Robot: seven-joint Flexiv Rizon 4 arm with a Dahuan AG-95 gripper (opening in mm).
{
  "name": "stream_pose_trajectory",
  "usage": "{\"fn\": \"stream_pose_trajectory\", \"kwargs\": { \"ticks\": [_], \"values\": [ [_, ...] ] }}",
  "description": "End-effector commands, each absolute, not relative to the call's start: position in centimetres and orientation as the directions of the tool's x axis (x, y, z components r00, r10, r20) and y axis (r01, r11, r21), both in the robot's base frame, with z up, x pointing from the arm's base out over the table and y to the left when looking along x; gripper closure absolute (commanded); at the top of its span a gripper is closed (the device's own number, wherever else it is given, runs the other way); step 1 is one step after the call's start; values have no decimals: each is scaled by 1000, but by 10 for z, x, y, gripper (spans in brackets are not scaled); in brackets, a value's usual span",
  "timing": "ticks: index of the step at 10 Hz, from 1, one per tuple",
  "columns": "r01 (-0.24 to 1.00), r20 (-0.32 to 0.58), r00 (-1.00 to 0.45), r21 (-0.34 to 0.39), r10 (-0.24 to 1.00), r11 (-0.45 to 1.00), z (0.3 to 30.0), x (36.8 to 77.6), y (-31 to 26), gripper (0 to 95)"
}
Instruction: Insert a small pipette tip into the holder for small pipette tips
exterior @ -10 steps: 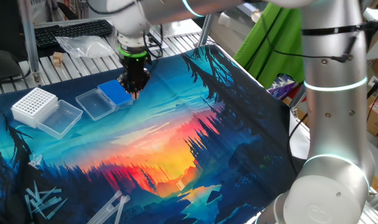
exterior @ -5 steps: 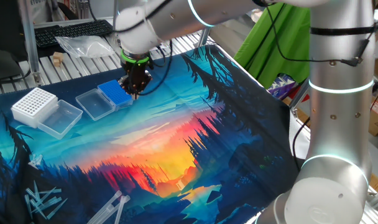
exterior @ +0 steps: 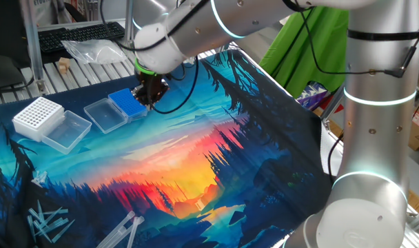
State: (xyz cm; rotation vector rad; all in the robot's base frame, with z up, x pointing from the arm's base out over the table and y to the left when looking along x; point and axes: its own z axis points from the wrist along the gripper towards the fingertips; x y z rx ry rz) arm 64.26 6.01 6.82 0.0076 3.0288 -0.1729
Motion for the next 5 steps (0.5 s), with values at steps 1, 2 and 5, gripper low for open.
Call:
{"fn": "stream_pose_trajectory", "kwargs": {
  "ticks": [1, 2, 5],
  "values": [
    [15, -122, -992, -117, 1, 993, 69, 643, 60, 950],
    [15, -122, -993, -117, 0, 993, 69, 643, 60, 950],
    [18, -117, -993, -116, 4, 993, 69, 643, 60, 950]
  ]
}}
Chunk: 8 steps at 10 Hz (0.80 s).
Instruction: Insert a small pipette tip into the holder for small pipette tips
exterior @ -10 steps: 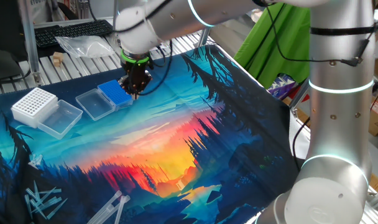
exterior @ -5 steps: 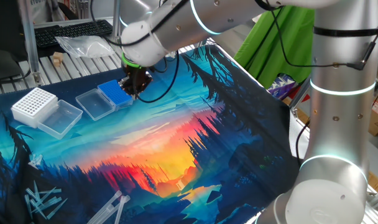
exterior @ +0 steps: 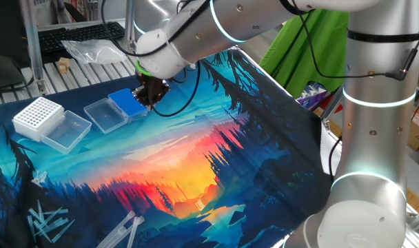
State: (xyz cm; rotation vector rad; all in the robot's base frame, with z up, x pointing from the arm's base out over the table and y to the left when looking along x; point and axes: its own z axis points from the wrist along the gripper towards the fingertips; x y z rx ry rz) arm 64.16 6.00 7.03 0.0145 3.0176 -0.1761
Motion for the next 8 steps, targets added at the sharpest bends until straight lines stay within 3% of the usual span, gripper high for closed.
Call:
{"fn": "stream_pose_trajectory", "kwargs": {
  "ticks": [1, 4, 8],
  "values": [
    [20, -114, -993, -114, 7, 993, 69, 643, 60, 950],
    [26, -114, -993, -97, 15, 995, 69, 643, 60, 950],
    [-53, -107, -992, -93, -62, 994, 68, 643, 60, 950]
  ]
}}
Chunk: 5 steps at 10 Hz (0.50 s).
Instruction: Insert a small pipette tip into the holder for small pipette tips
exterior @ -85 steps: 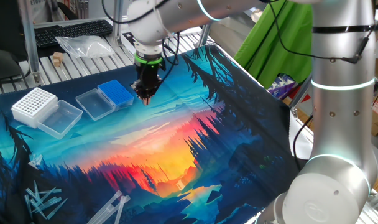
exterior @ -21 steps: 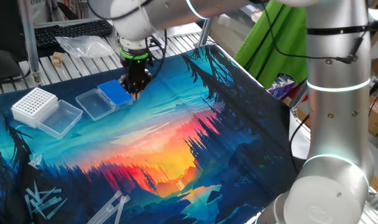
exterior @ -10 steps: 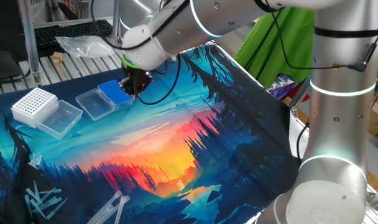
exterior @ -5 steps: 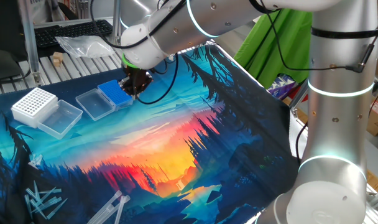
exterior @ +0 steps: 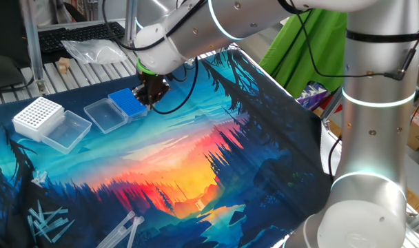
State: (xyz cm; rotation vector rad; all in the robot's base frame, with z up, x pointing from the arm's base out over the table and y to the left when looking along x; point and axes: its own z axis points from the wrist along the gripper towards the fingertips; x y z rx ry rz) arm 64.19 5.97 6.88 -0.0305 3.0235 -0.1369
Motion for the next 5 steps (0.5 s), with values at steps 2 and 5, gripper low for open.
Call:
{"fn": "stream_pose_trajectory", "kwargs": {
  "ticks": [2, 5],
  "values": [
    [-166, -89, -981, -98, -175, 981, 67, 643, 58, 950],
    [-239, -80, -966, -94, -247, 966, 66, 643, 60, 950]
  ]
}}
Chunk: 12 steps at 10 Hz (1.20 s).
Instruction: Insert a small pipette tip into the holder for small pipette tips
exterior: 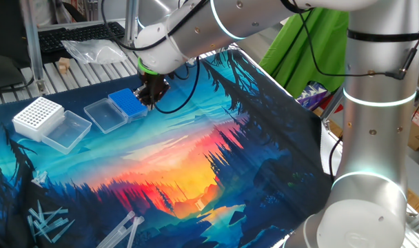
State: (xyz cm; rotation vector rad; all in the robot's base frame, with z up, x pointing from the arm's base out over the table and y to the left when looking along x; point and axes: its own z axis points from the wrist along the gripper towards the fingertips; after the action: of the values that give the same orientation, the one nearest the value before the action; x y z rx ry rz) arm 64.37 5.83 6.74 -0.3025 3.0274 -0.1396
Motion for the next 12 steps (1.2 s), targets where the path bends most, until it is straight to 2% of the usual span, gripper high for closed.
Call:
{"fn": "stream_pose_trajectory", "kwargs": {
  "ticks": [1, 5, 7, 8, 9, 12],
  "values": [
    [-239, -80, -966, -94, -247, 966, 66, 643, 61, 950],
    [-212, -88, -972, -68, -217, 975, 65, 643, 61, 950],
    [-34, -104, -994, -42, -39, 999, 63, 643, 62, 950],
    [139, -117, -984, -19, 136, 990, 62, 644, 63, 950],
    [214, -118, -970, -6, 212, 977, 62, 644, 63, 950],
    [501, -110, -859, 23, 500, 865, 62, 644, 63, 950]
  ]
}}
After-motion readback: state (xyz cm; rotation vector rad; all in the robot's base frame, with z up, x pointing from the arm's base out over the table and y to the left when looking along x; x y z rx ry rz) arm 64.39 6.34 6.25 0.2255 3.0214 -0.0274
